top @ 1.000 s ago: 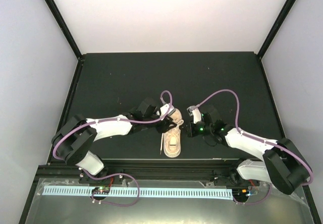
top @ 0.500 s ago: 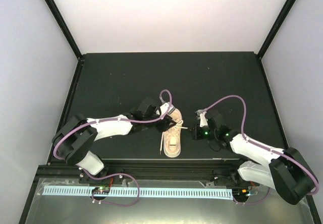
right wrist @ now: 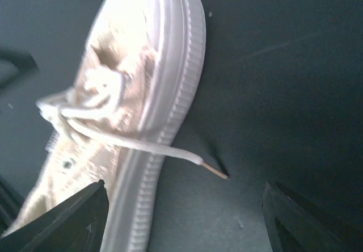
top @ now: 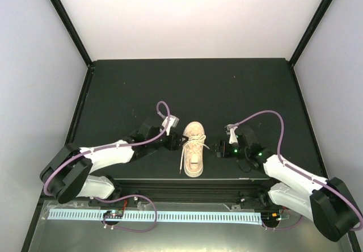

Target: Tie the shoes

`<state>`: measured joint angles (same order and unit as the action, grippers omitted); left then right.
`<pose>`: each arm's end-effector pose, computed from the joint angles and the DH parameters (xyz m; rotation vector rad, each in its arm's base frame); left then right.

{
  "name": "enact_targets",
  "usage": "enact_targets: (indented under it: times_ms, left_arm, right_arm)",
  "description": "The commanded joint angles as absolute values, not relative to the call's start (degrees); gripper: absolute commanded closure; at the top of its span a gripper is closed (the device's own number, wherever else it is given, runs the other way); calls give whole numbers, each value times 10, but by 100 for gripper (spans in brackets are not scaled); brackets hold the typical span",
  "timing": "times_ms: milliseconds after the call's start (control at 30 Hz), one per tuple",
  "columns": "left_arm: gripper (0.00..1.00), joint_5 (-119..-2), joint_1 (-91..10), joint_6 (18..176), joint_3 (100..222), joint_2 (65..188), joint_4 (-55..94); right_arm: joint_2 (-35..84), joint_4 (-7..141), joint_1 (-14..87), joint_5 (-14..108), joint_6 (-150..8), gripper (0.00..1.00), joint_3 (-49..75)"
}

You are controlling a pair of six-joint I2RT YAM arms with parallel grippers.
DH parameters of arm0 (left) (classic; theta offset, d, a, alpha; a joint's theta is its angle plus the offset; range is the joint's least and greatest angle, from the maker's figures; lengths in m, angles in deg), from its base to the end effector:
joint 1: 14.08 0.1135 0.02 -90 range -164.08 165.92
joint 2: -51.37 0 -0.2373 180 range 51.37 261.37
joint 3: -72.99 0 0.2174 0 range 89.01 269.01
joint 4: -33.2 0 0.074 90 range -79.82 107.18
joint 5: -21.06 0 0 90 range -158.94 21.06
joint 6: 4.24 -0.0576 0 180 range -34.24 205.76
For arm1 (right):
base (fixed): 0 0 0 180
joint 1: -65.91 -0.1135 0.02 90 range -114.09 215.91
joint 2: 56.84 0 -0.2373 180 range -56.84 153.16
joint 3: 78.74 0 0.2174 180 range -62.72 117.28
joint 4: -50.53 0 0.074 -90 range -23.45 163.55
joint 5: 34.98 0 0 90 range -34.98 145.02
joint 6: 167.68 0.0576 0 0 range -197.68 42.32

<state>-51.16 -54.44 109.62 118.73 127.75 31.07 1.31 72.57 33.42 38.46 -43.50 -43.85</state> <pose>0.1864 -0.1815 0.1636 0.5174 2.2186 -0.9590 0.1476 0.1134 0.1374 -0.1128 2.5052 0.8700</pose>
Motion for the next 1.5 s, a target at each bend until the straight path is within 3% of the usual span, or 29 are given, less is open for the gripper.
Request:
enact_targets:
  times_ms: [0,433,767,1100,1367,1467]
  left_arm:
    - [37,-471,-539,1217,1147,1269,390]
    - [39,-439,-524,1298,1127,1340,492]
    - [48,-417,-523,1305,1141,1376,489]
    - [67,-403,-523,1320,1140,1398,526]
    - [72,-402,-523,1318,1141,1410,545]
    - [86,-399,-522,1317,1141,1411,557]
  right_arm:
    - [-12,718,338,395,-425,20,-411]
    - [149,589,337,300,-391,35,-348]
    - [208,553,337,281,-385,55,-340]
    - [225,536,336,278,-382,78,-343]
    - [226,546,337,282,-390,88,-342]
    - [224,549,337,285,-391,93,-342]
